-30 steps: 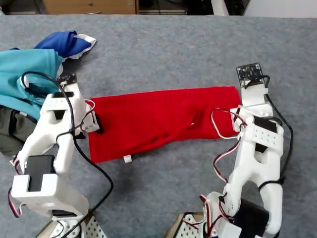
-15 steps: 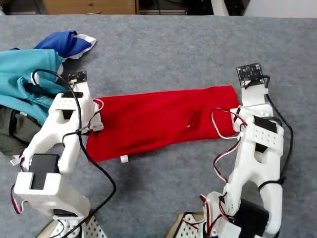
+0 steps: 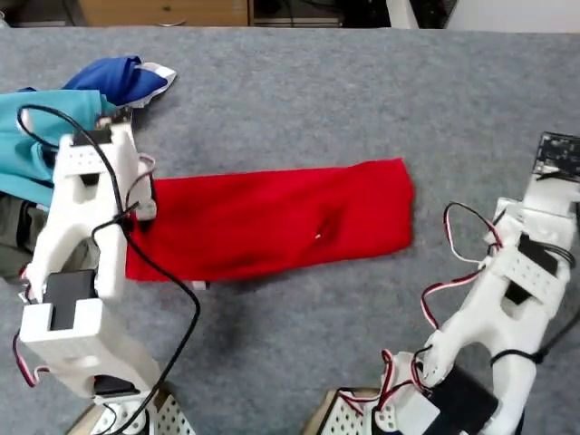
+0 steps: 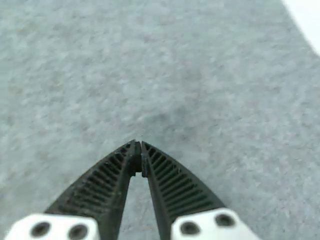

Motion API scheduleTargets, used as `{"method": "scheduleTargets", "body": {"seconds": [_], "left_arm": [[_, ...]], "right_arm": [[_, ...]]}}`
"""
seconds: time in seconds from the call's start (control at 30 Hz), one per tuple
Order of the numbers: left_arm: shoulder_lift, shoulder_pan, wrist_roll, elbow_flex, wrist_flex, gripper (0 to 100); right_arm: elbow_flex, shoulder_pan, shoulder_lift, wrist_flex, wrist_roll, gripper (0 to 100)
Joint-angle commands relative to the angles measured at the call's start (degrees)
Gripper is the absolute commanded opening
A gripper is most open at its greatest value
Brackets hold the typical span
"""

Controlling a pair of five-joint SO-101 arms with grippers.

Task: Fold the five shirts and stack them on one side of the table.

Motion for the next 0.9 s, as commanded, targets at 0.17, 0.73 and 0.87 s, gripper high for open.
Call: {"method": "scheduleTargets", "body": {"seconds": [0.17,0.73,0.87], "left_arm": [[0.0,11.6,0.3,-17.7,11.6,2],[10.9,38.8,15.1,-39.6,12.7,2],[20.3,42.1,16.3,-52.2,12.8,2]], "right_arm": [[3.4,1.8,0.1,-10.8,-0.6,0.5],[4.1,1.7,0.2,-11.7,-0.5,0.5],[3.5,1.7,2.2,-11.7,-0.5,0.5]]}}
